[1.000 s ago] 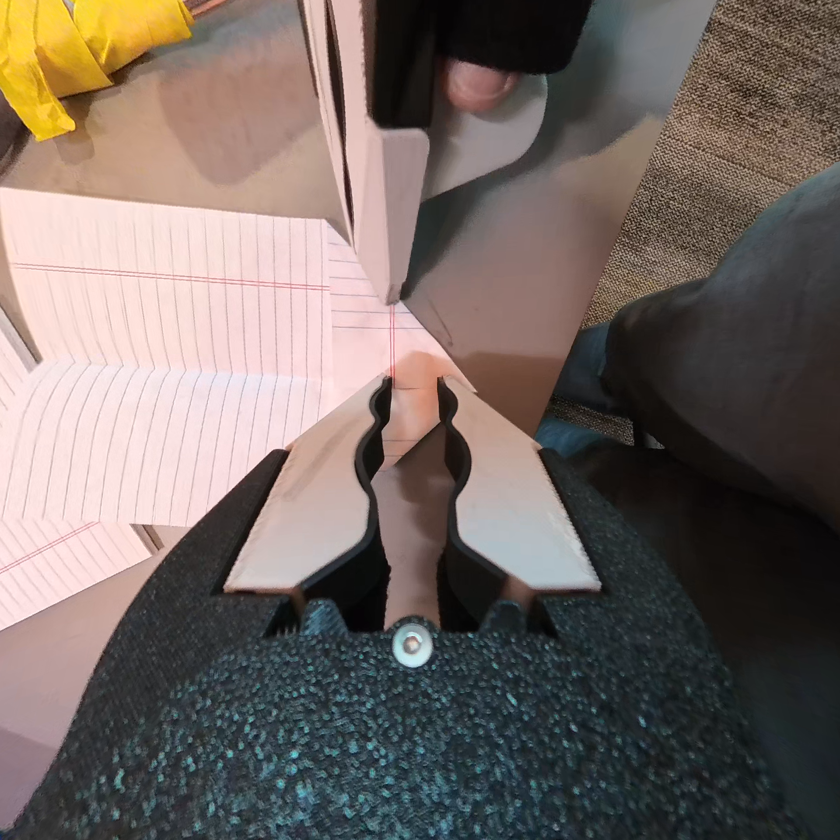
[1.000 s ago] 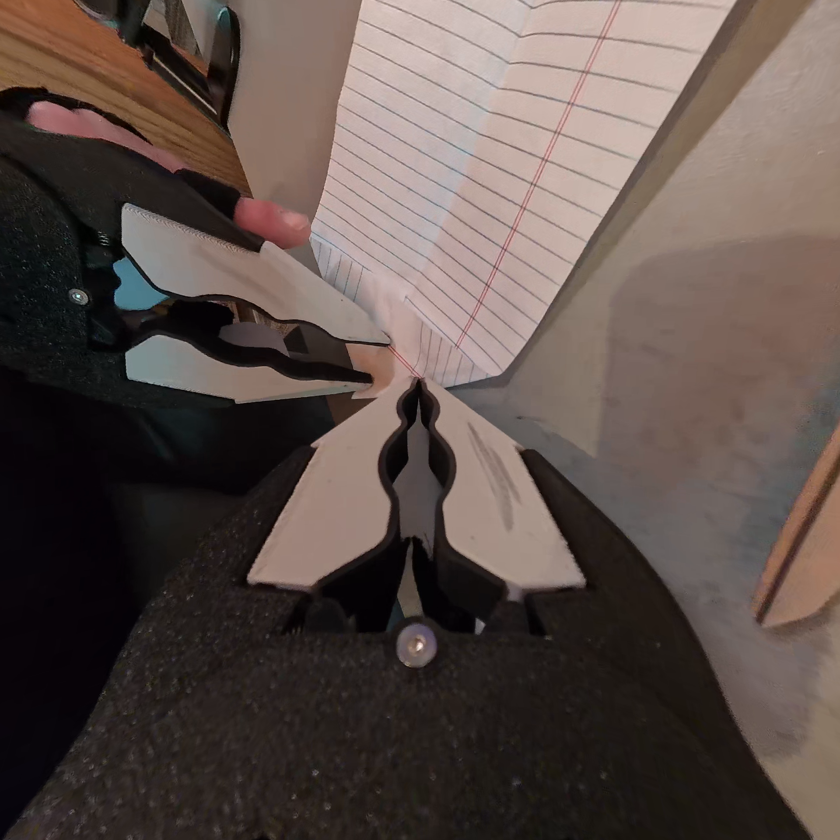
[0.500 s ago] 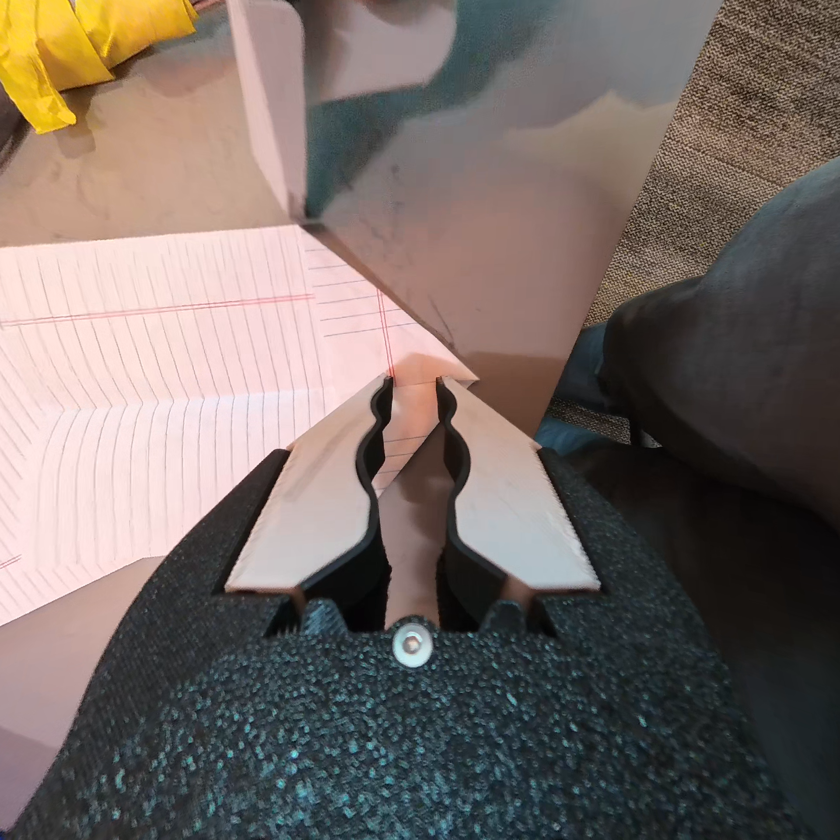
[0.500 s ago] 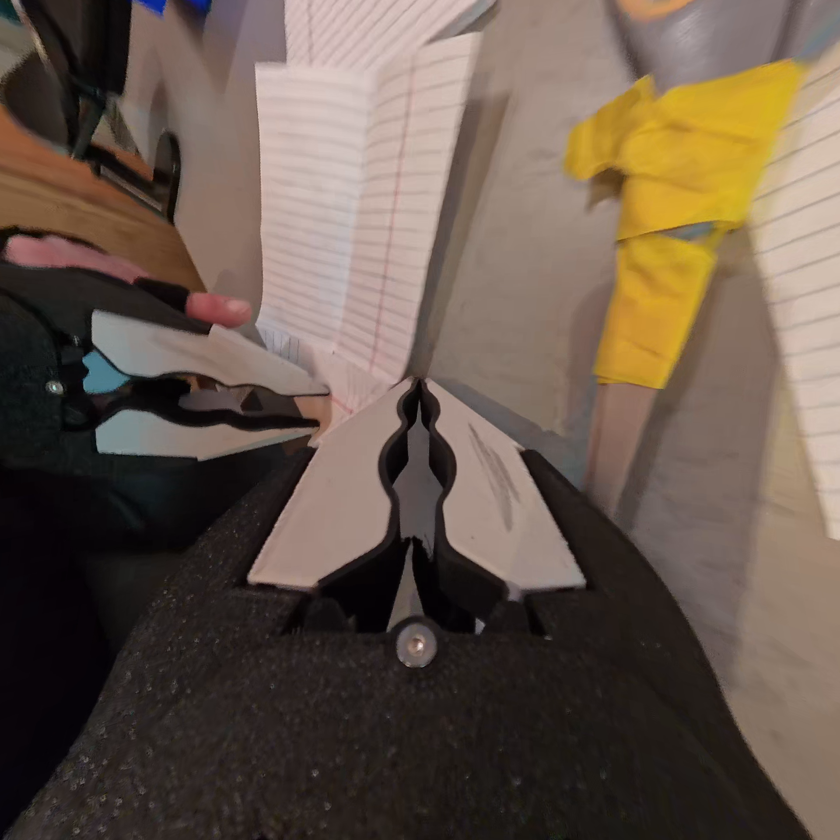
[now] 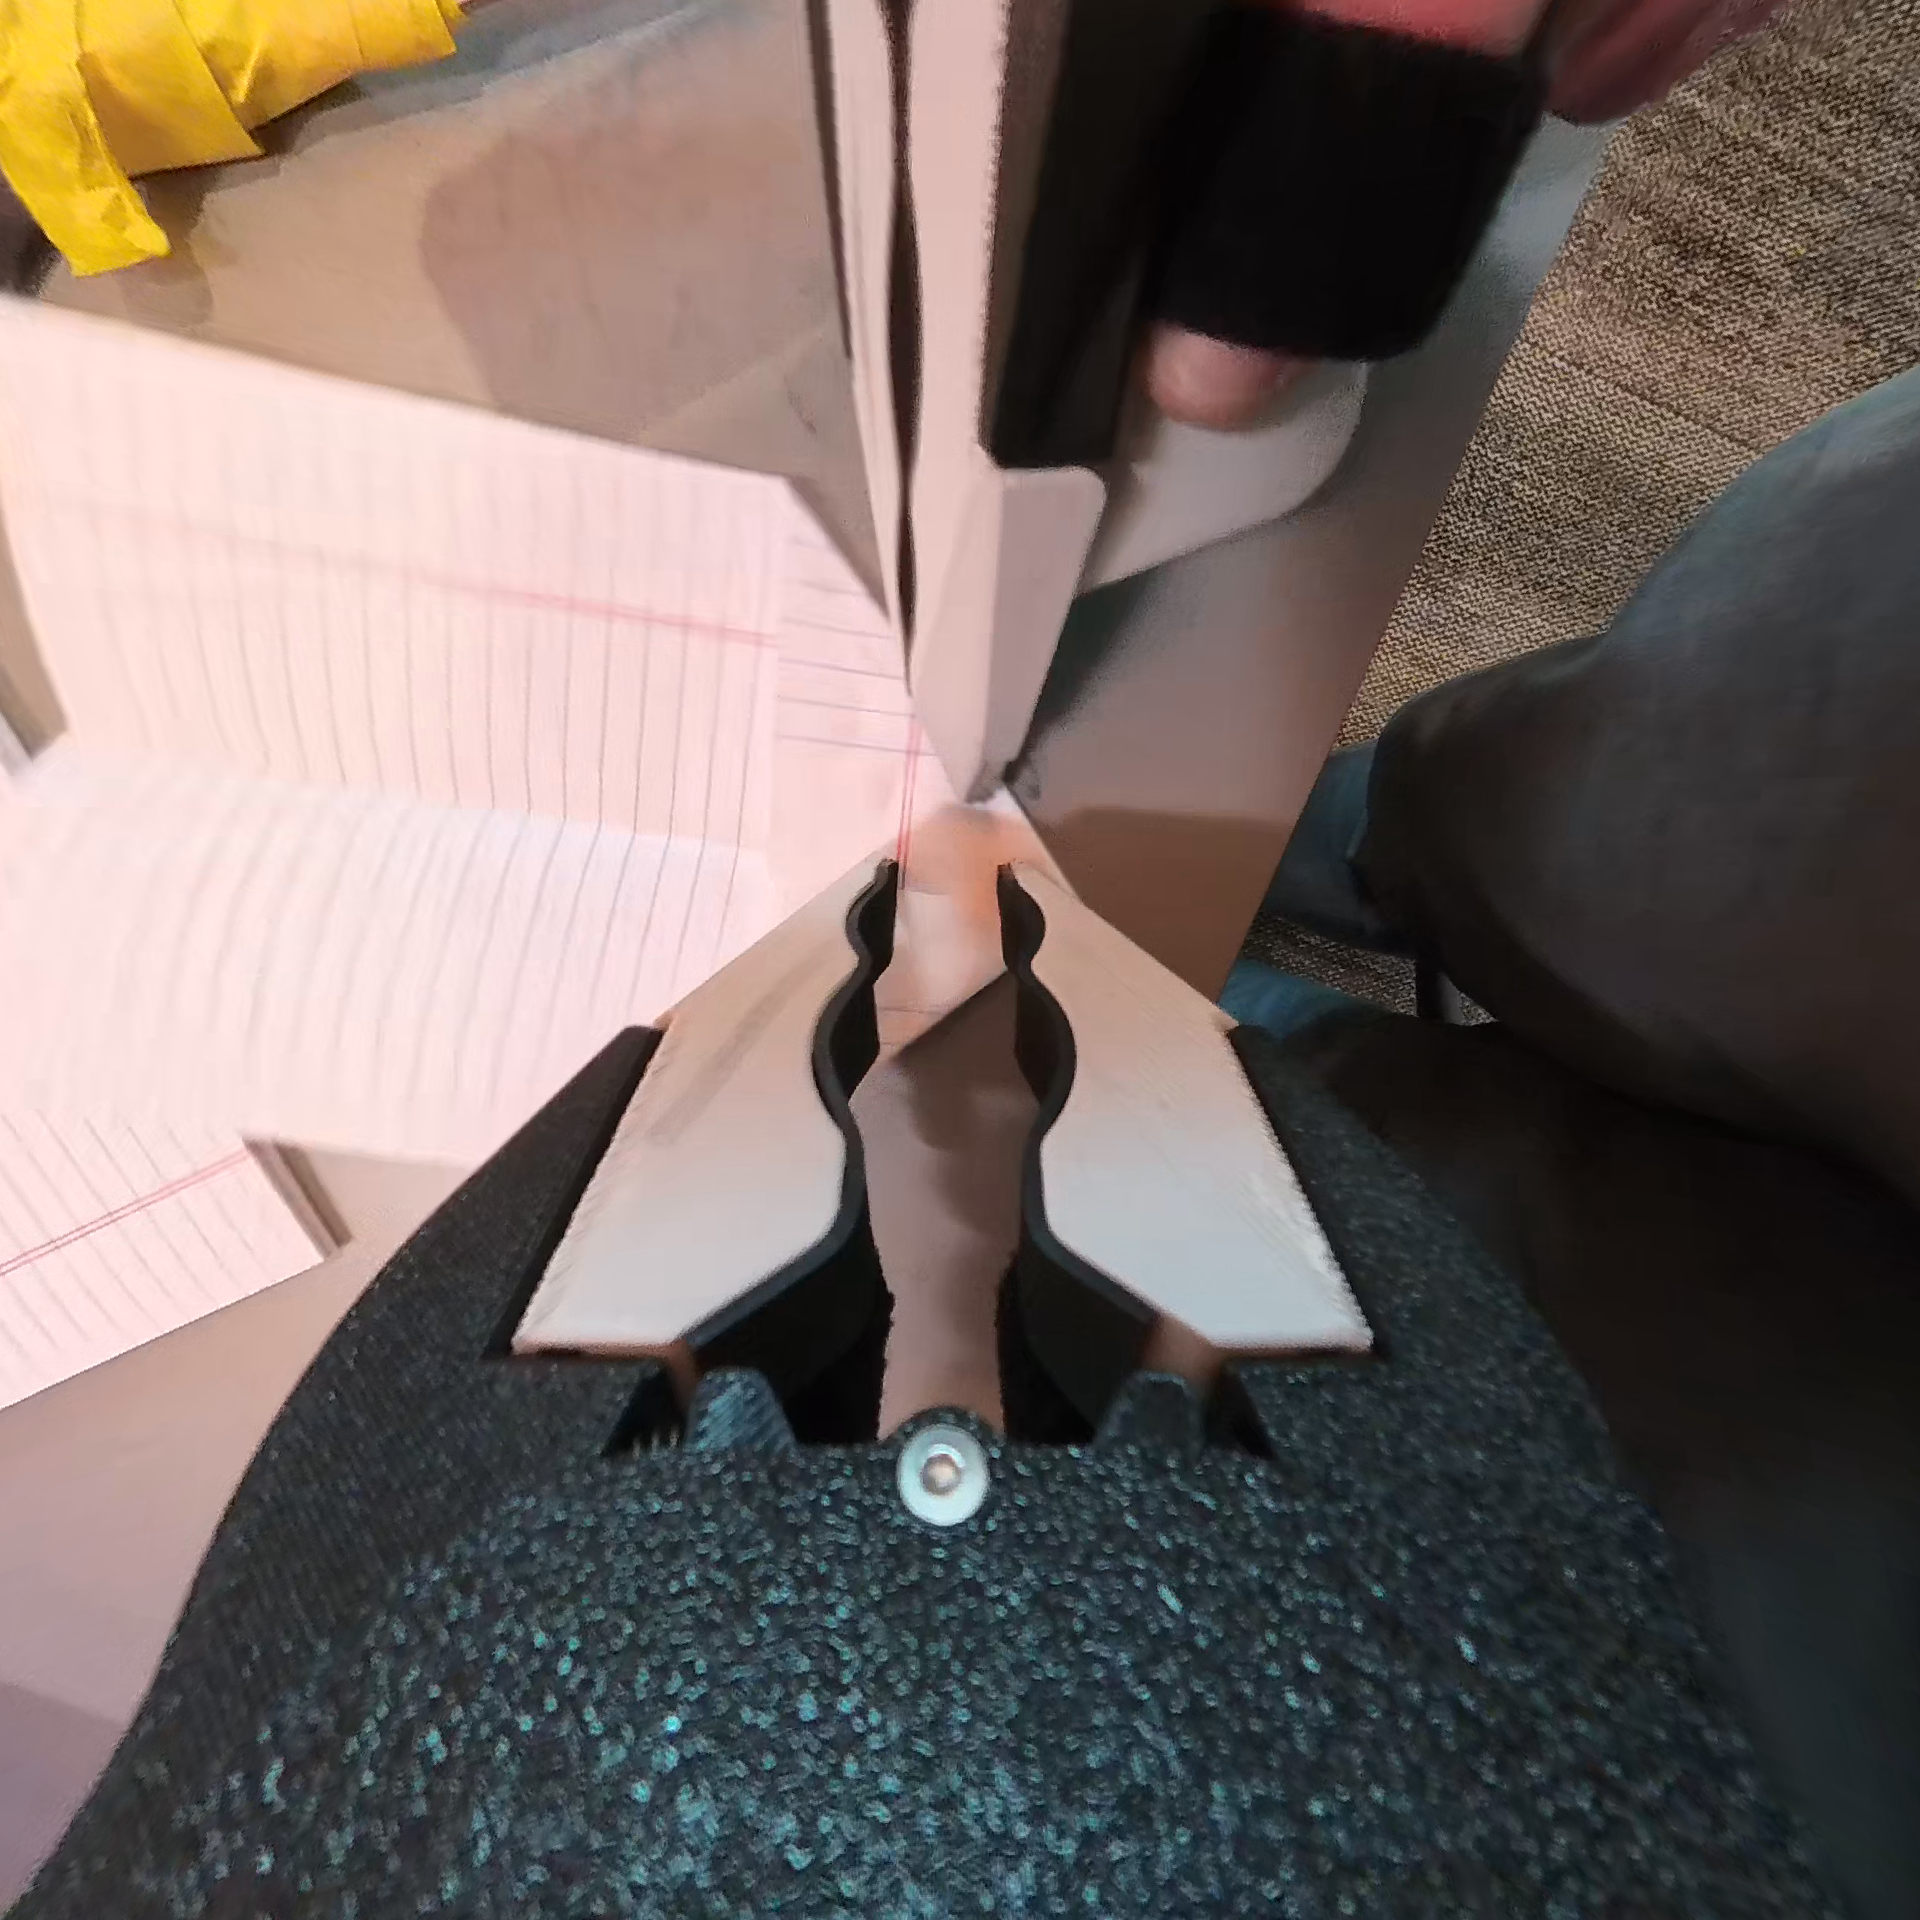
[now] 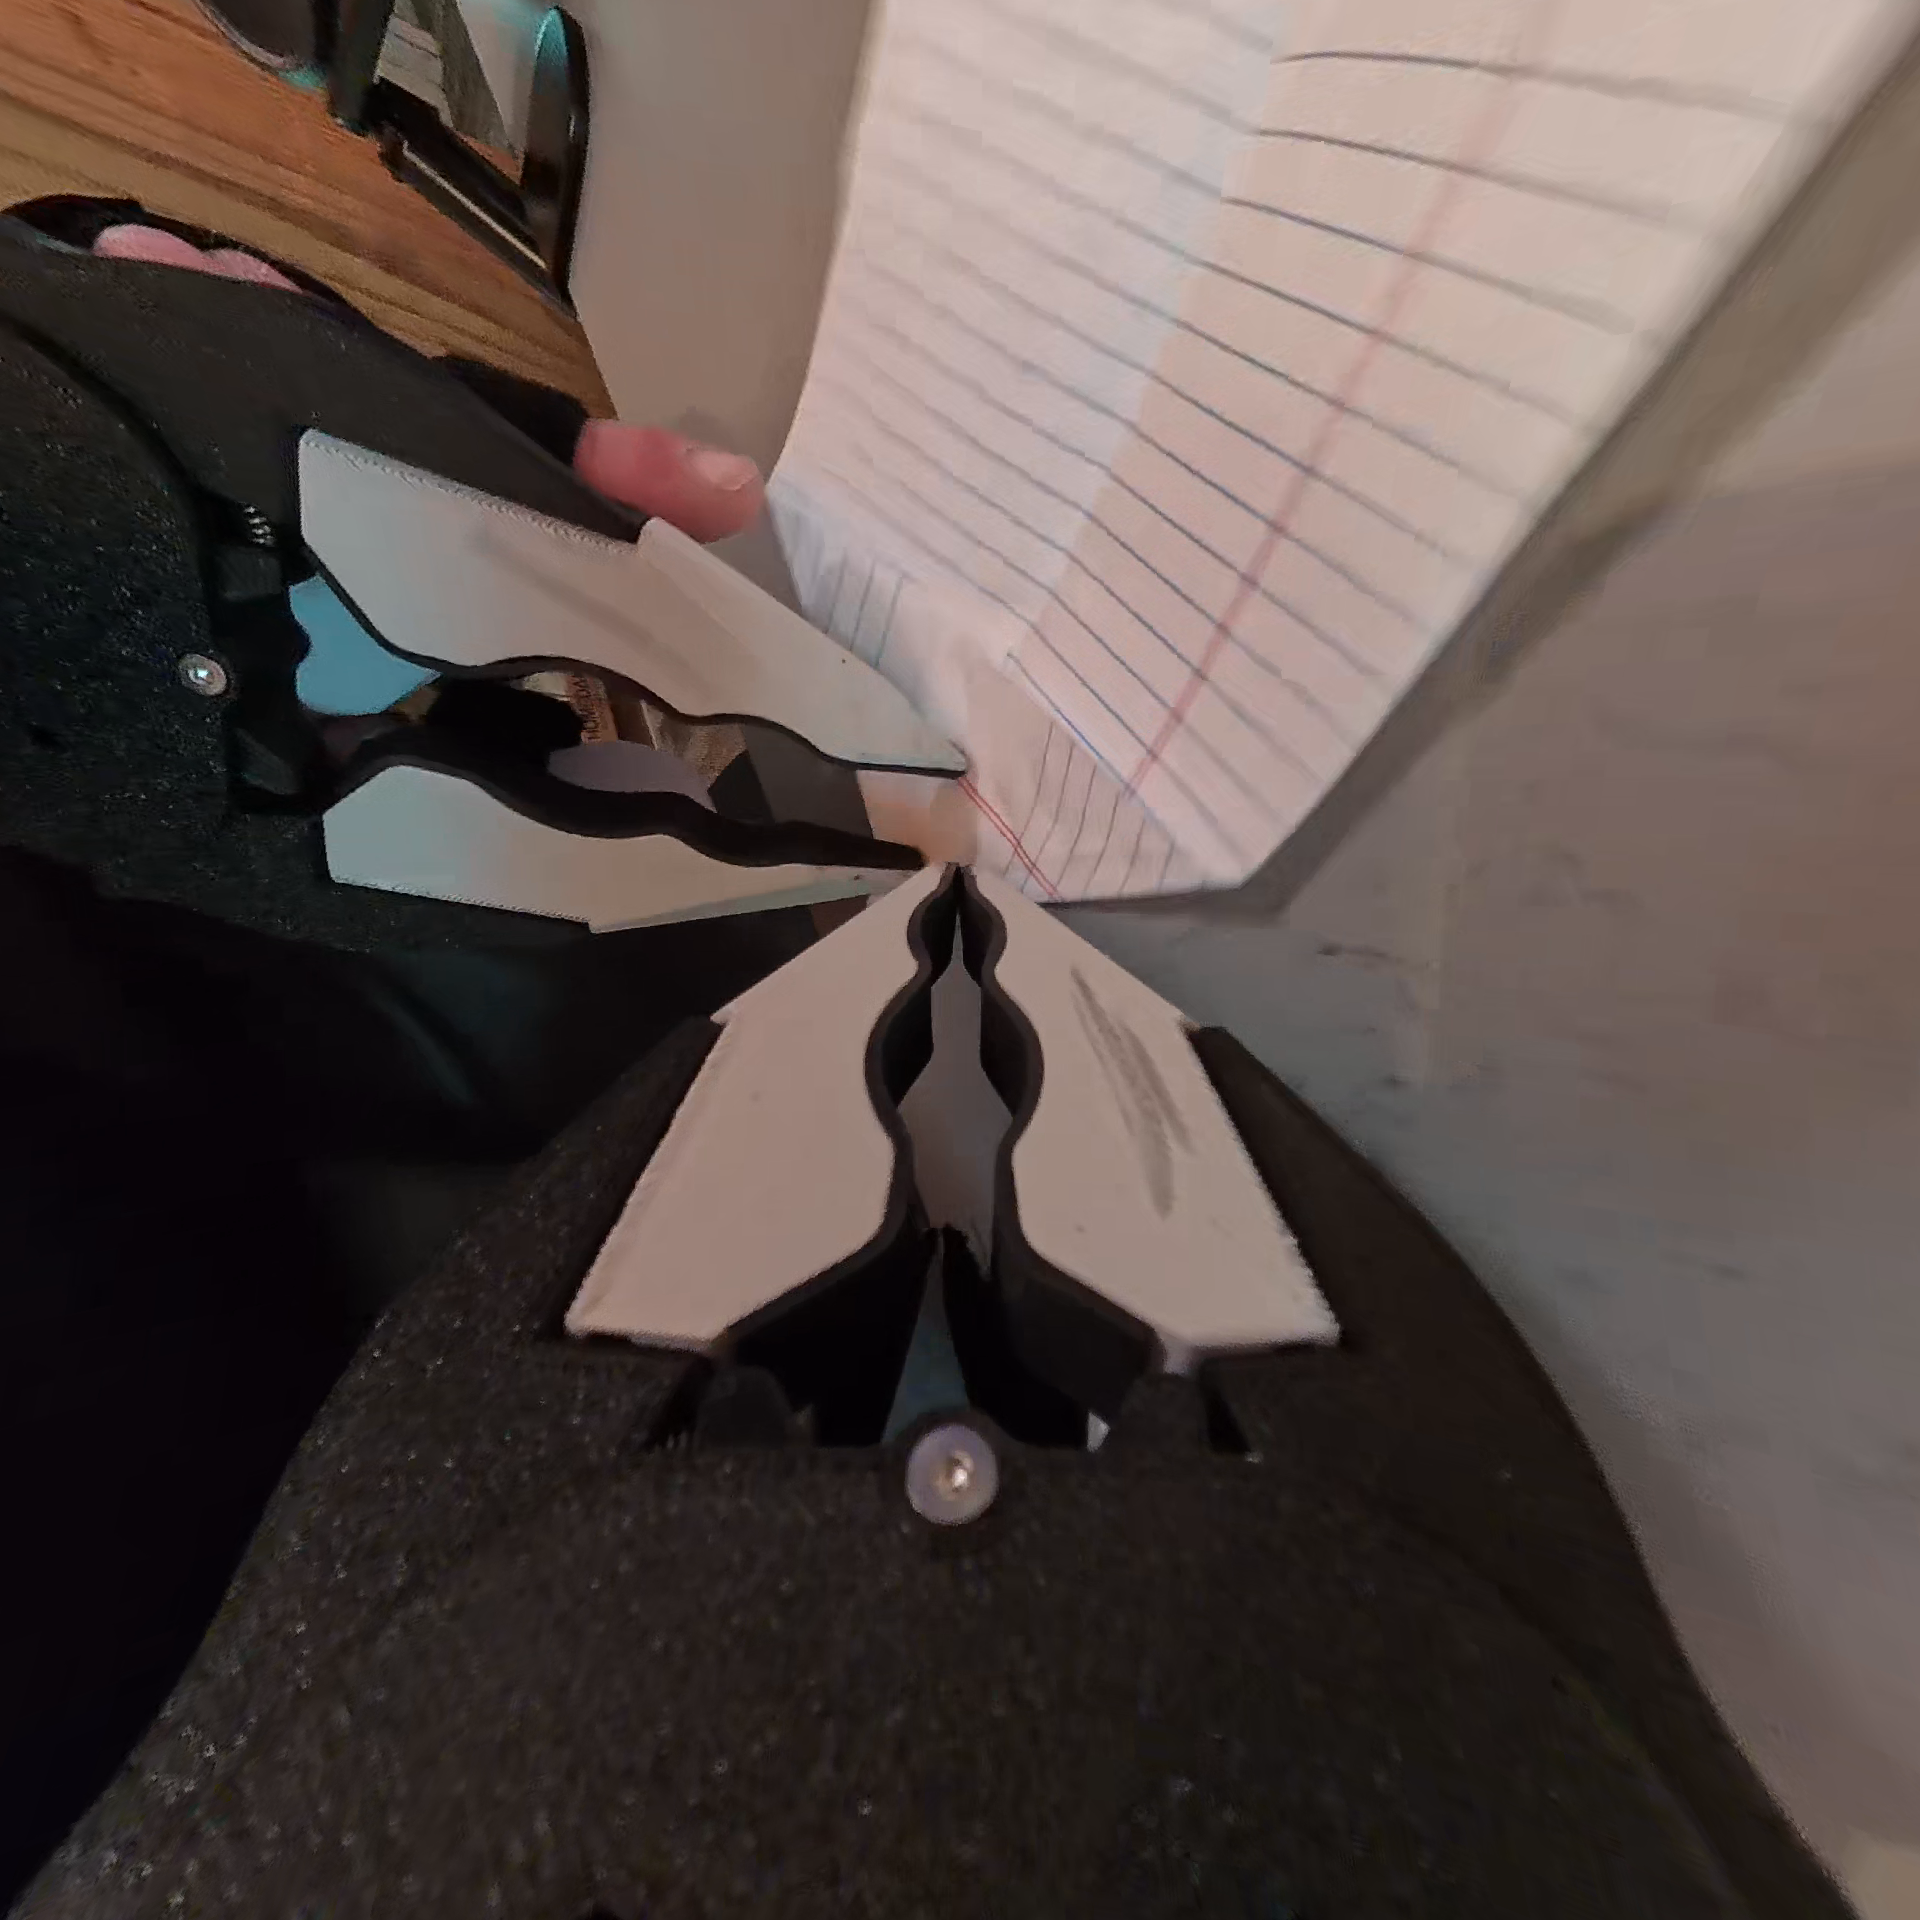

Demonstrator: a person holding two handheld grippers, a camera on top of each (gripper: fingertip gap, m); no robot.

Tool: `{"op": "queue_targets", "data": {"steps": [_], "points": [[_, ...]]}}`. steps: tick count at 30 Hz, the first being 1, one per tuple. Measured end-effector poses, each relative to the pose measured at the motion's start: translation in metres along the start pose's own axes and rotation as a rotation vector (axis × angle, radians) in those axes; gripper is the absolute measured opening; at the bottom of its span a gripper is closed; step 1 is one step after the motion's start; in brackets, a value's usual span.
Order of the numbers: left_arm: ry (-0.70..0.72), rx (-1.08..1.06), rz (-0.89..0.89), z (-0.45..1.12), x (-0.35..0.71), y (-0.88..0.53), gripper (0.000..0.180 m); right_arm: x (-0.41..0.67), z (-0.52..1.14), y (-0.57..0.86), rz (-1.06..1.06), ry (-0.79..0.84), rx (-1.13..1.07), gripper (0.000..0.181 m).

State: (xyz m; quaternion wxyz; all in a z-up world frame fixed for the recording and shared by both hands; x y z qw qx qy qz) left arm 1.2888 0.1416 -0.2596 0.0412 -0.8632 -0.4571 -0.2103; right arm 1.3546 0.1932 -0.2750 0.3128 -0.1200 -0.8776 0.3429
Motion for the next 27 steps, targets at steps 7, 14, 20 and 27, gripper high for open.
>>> {"op": "queue_targets", "data": {"steps": [7,14,20,27], "points": [[-0.001,-0.002,-0.008,0.0,0.001,-0.001,0.017,-0.005,0.007,-0.011,-0.028,-0.021,0.016,0.0],[0.002,0.04,0.026,0.0,-0.002,0.002,0.018,-0.006,0.008,-0.009,0.028,-0.014,0.026,0.0],[0.044,0.107,0.063,-0.002,-0.006,0.001,0.024,-0.006,0.008,-0.008,0.034,-0.025,0.024,0.0],[0.026,0.118,0.055,-0.008,-0.015,-0.002,0.034,-0.006,0.008,-0.008,0.029,-0.03,0.024,0.0]]}}
Point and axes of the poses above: each gripper's, where its closed fingertips meet, z out along the fingers, x out of its top, y = z × x across the jaws, the point moved 6 cm from there along -z, back along the fingers, and after that the axes turned 15 degrees about -z, right-handed, at the moved point
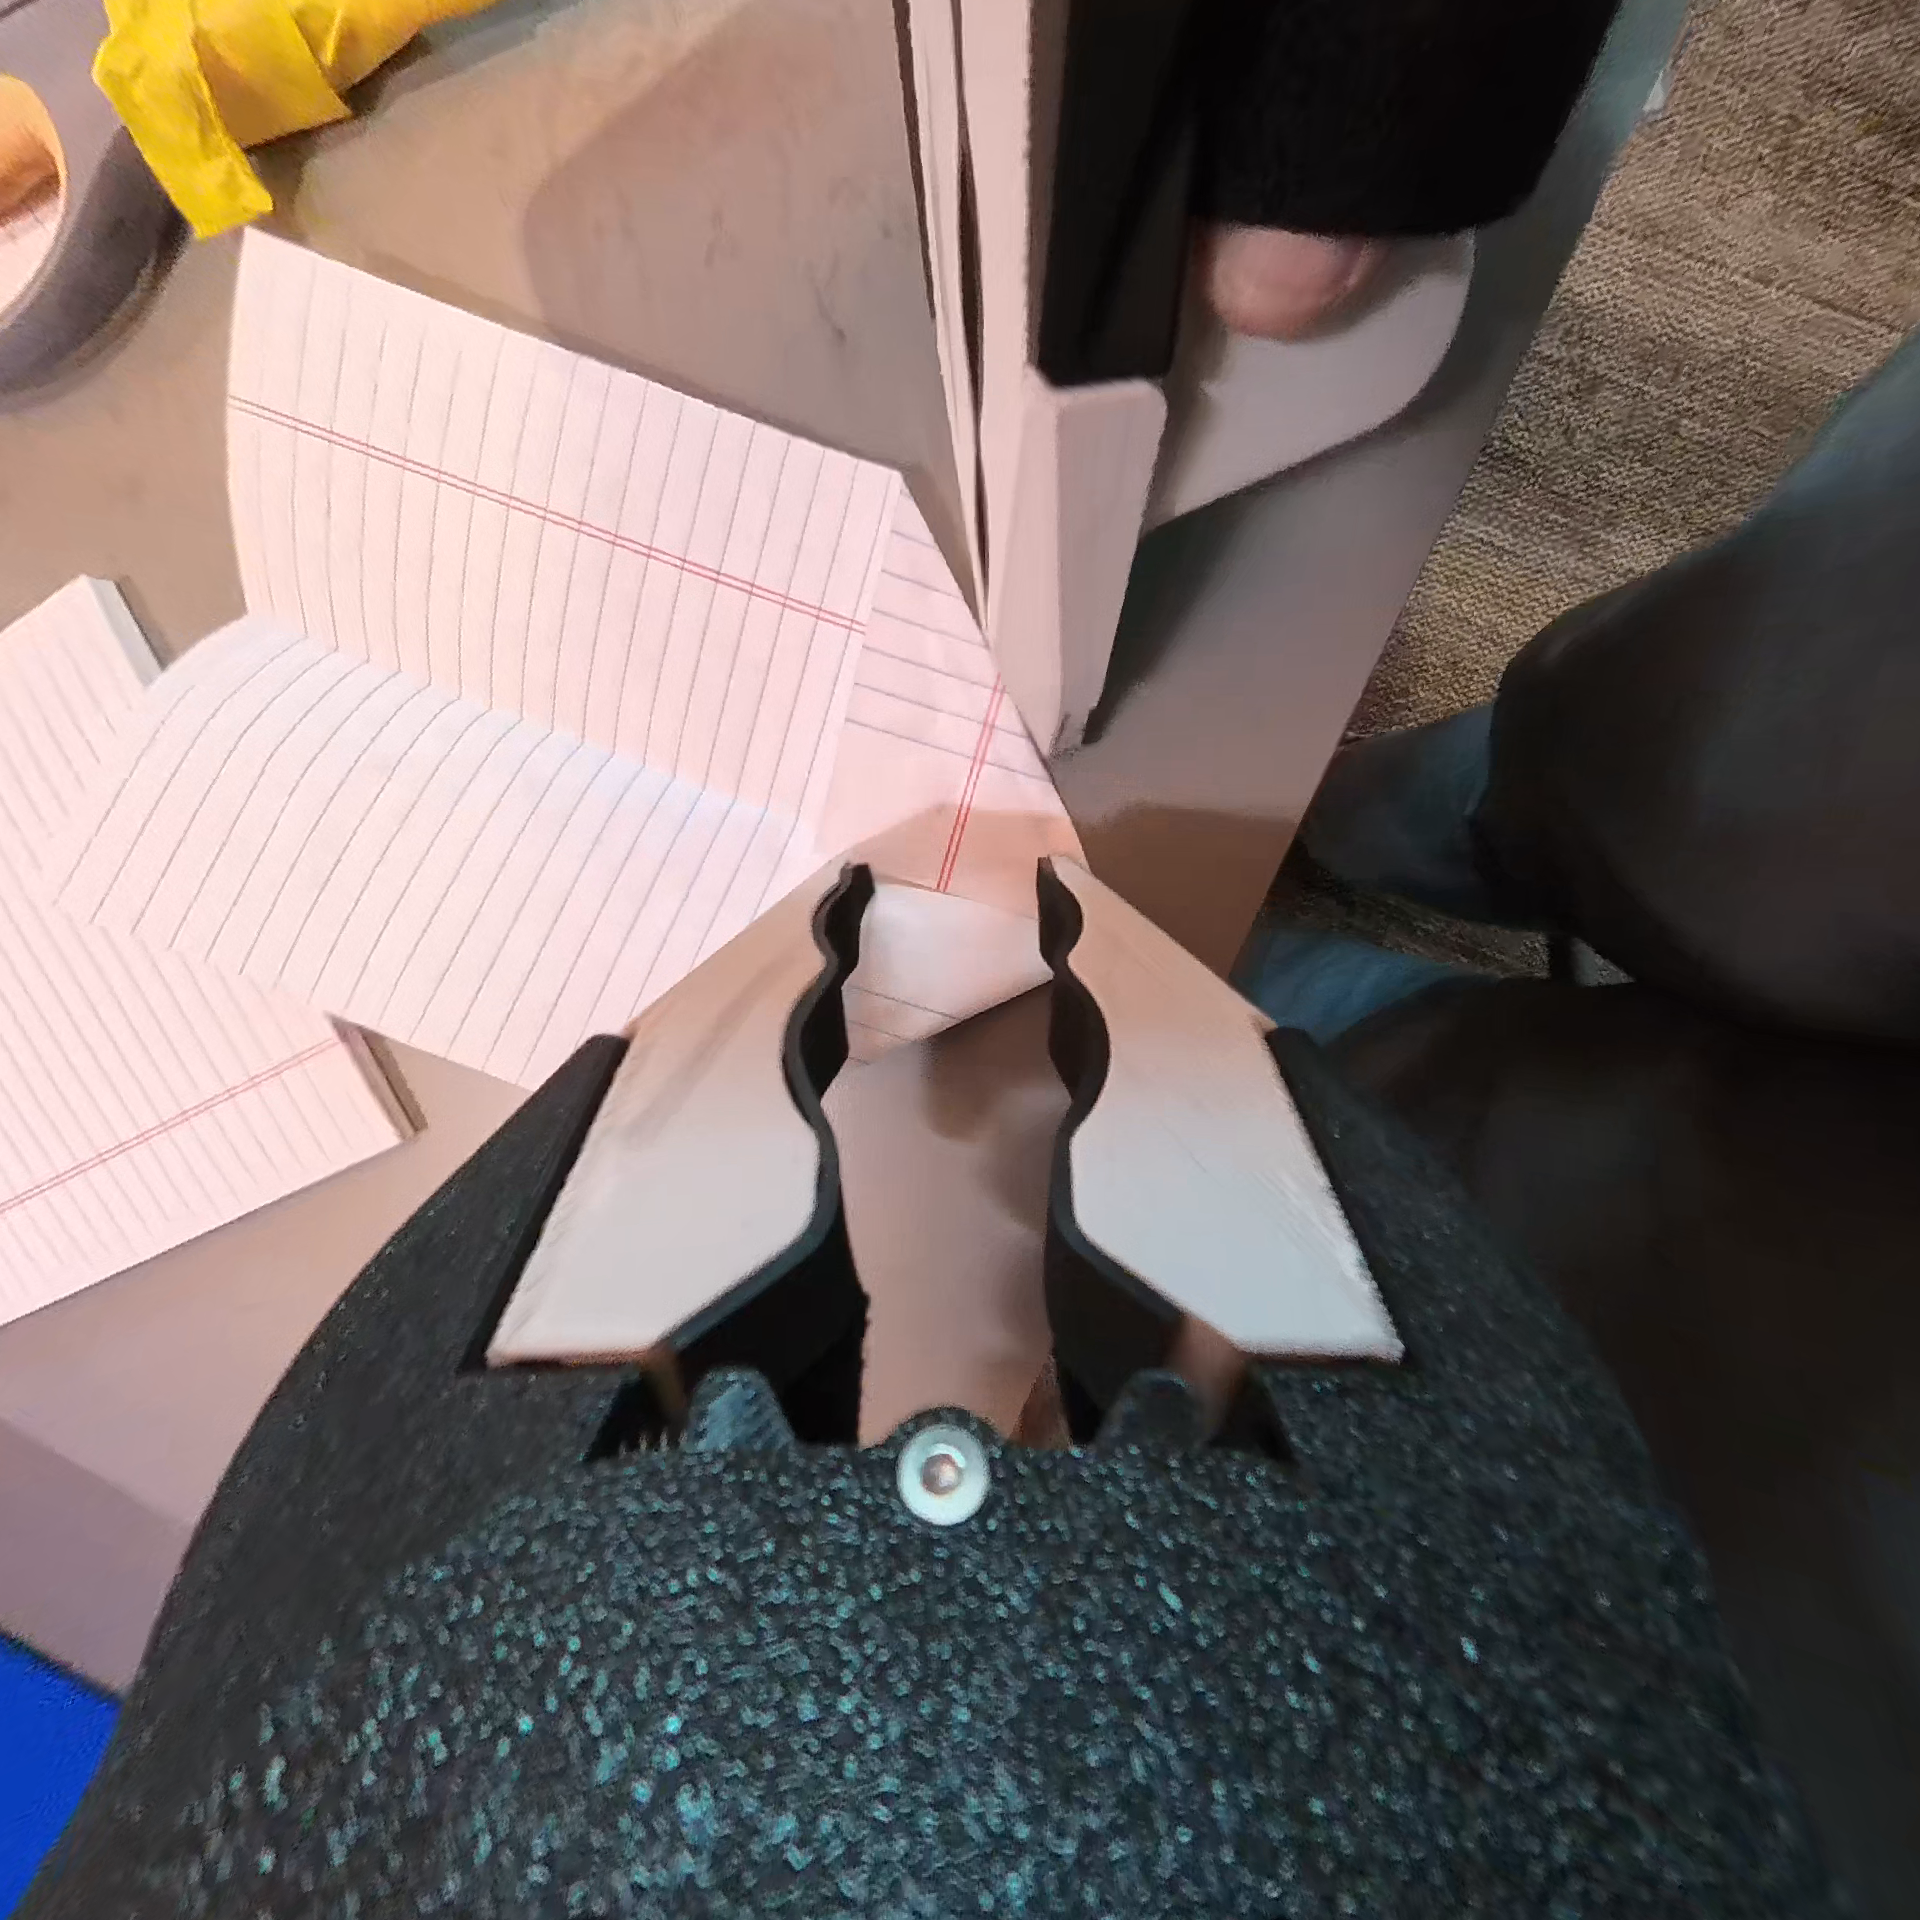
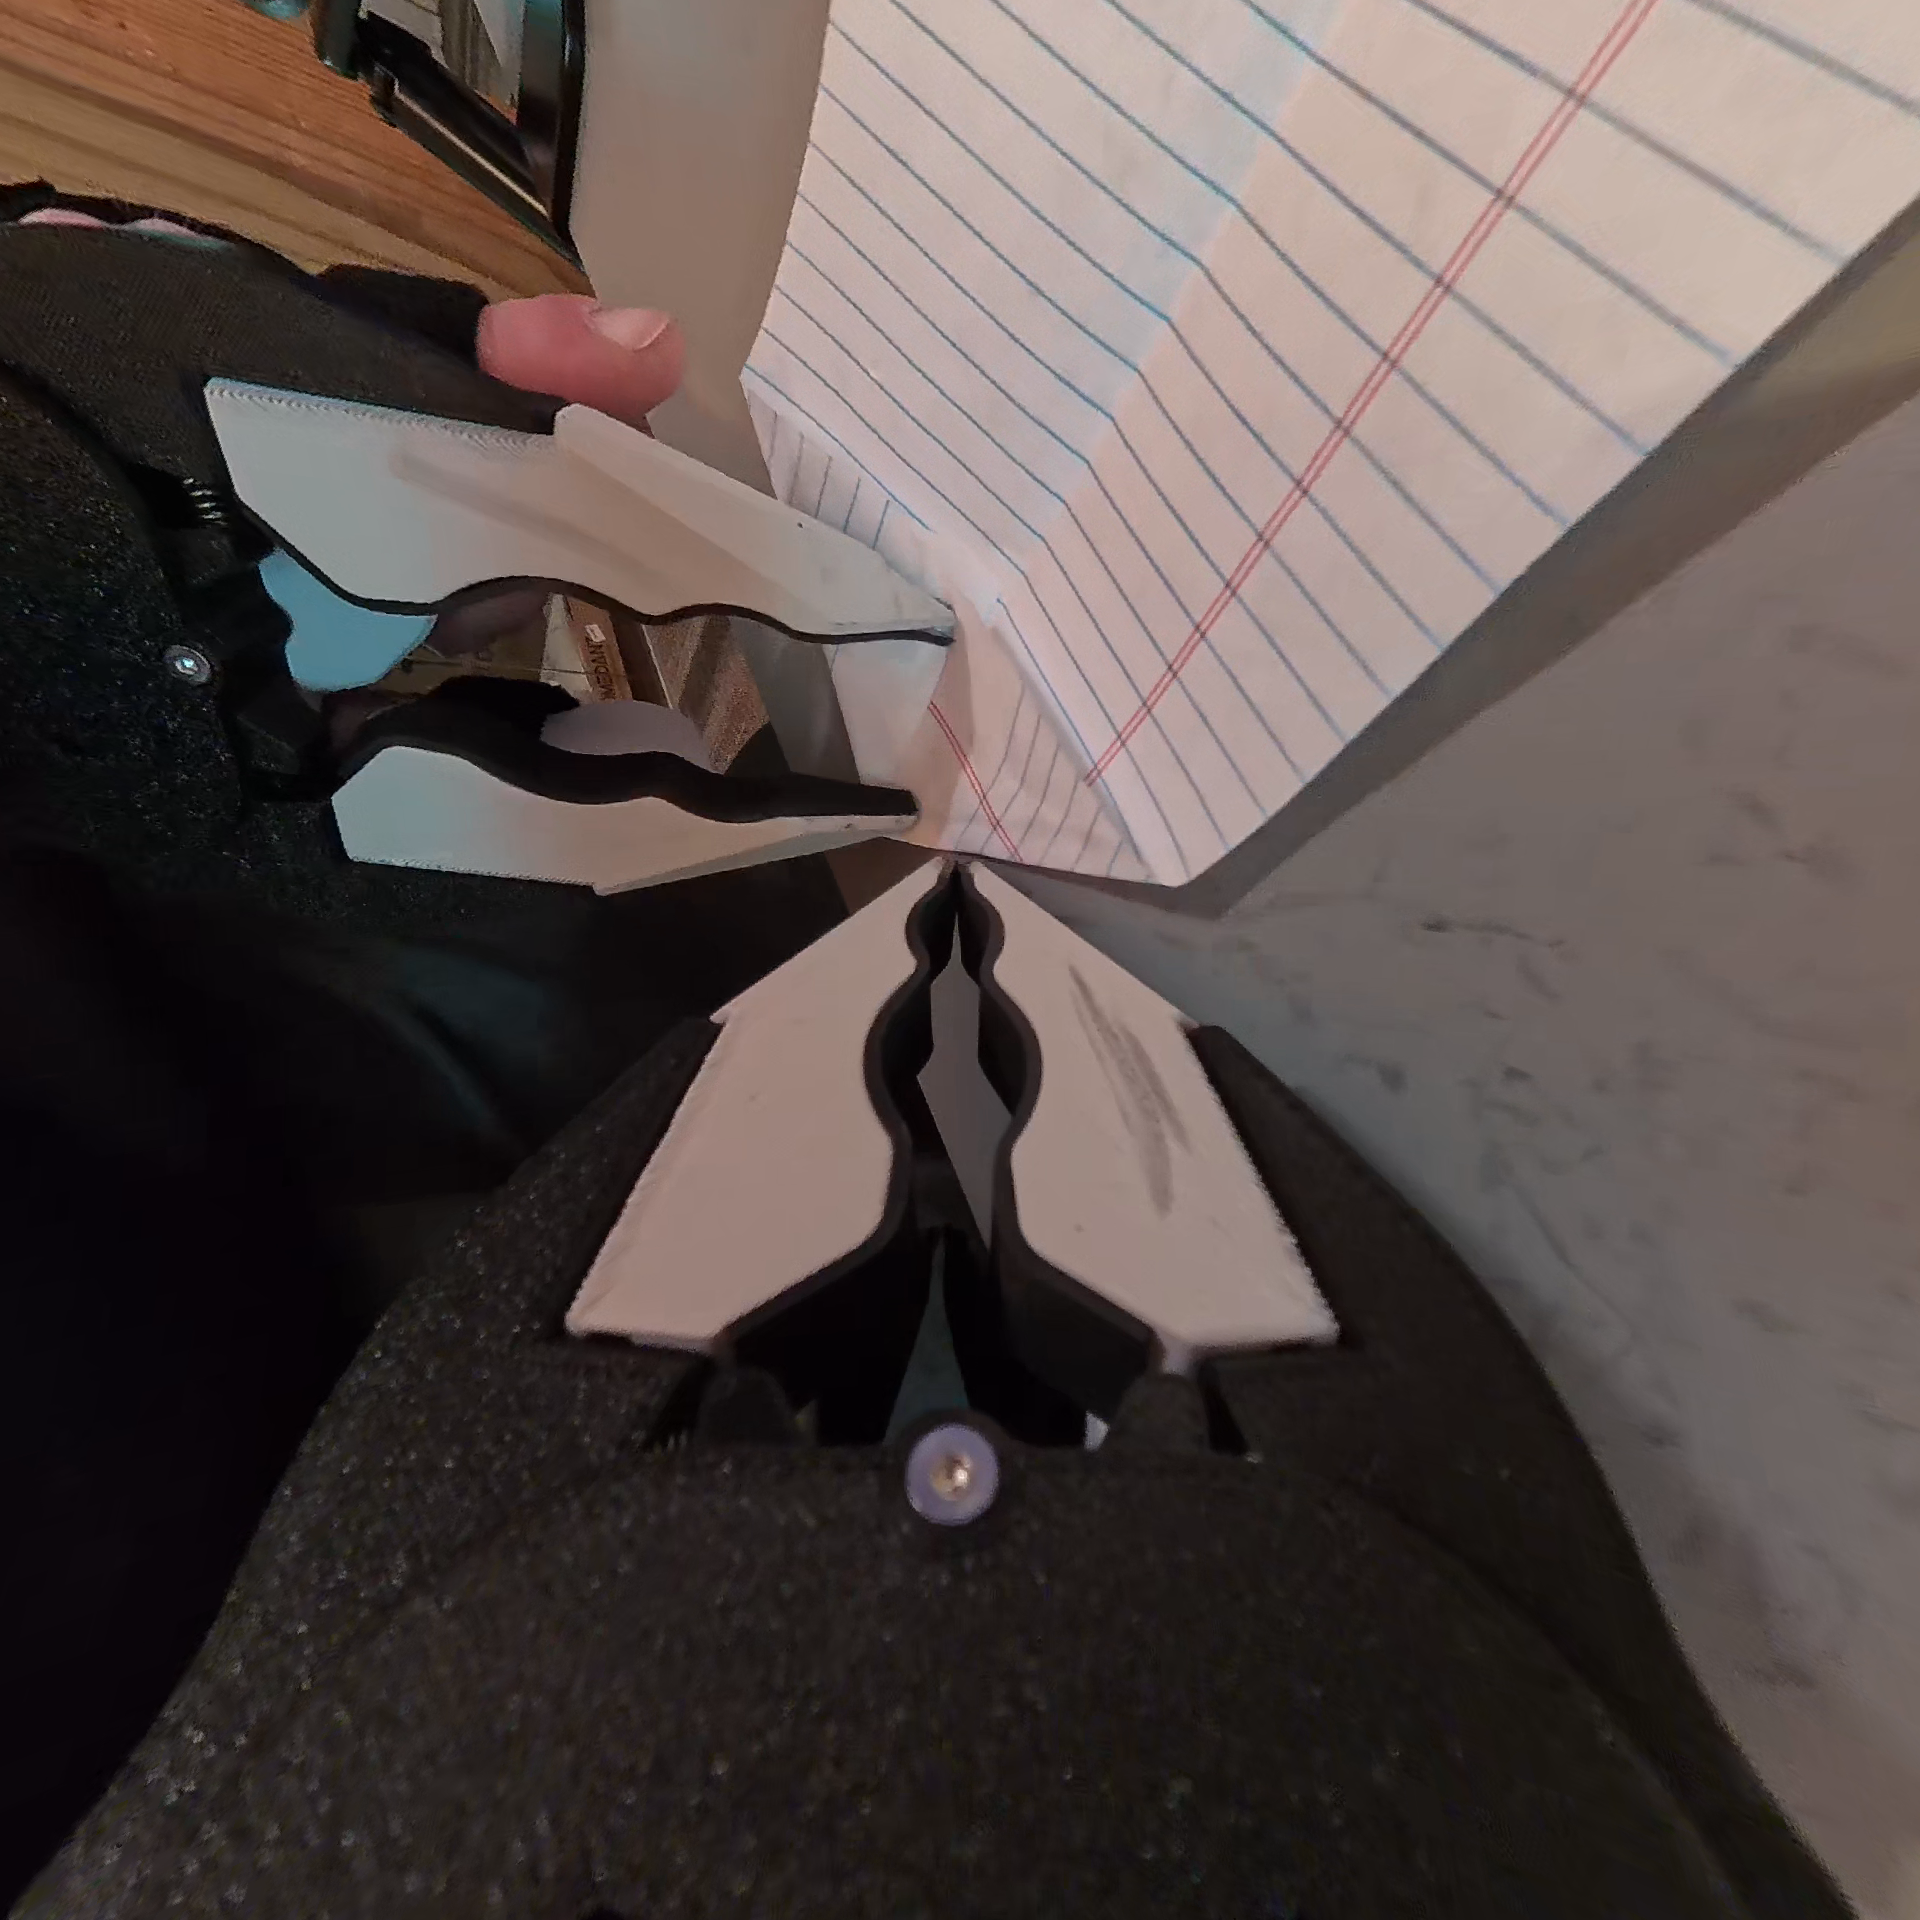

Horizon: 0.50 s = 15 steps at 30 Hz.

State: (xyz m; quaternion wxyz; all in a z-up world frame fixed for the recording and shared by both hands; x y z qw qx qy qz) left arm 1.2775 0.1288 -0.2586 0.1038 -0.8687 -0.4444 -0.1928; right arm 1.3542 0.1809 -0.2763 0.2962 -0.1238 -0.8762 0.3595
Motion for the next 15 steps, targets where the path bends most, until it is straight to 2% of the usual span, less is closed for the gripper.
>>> {"op": "queue_targets", "data": {"steps": [4,7,11,15], "points": [[0.0,0.009,-0.009,-0.002,-0.003,0.001,0.033,0.002,-0.001,-0.001,-0.018,-0.014,-0.017,0.0],[-0.003,0.01,-0.003,-0.002,-0.002,0.001,0.033,0.014,-0.004,-0.008,-0.055,0.065,0.03,0.0],[-0.003,0.008,-0.017,-0.001,-0.002,-0.002,0.038,0.011,0.007,-0.001,-0.096,-0.013,0.005,0.0],[-0.003,0.028,-0.035,-0.002,-0.002,-0.003,0.042,0.009,0.007,0.0,-0.071,0.01,0.019,0.0]]}}
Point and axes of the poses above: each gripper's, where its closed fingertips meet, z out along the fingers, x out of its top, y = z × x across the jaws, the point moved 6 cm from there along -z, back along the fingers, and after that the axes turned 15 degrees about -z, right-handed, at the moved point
